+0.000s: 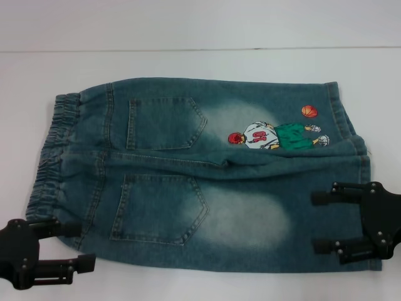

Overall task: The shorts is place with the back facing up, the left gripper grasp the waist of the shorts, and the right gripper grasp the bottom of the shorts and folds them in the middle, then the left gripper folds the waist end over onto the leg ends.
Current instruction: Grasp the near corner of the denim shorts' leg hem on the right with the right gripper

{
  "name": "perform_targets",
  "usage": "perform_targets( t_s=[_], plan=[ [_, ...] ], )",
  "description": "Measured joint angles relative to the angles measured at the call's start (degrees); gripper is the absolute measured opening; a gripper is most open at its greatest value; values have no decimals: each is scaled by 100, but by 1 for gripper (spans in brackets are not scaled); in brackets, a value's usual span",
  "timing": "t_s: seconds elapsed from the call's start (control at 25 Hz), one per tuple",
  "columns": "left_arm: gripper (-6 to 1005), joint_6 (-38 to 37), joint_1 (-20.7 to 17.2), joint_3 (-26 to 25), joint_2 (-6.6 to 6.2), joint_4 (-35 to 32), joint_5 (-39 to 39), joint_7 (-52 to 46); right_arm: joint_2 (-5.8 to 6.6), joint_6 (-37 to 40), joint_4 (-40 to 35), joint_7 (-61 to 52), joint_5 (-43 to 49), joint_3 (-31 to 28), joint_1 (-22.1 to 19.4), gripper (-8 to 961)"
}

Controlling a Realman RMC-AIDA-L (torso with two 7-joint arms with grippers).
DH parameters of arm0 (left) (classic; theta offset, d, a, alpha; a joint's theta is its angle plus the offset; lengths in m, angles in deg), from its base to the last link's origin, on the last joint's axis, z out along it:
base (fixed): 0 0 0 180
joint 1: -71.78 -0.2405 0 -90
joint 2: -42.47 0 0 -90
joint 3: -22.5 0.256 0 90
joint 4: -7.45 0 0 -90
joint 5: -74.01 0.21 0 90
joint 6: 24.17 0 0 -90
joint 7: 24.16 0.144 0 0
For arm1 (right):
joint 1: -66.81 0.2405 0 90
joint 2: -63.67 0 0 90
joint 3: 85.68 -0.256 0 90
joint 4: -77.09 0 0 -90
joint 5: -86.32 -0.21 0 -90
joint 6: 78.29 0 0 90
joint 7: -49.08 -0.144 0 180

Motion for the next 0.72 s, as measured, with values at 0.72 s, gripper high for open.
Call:
perform_targets(
  t_s=[0.72],
  plan=[
    [840,61,52,-41,-120,-142,23,-492,-8,-4,-1,3,0,0,0,917]
  ],
)
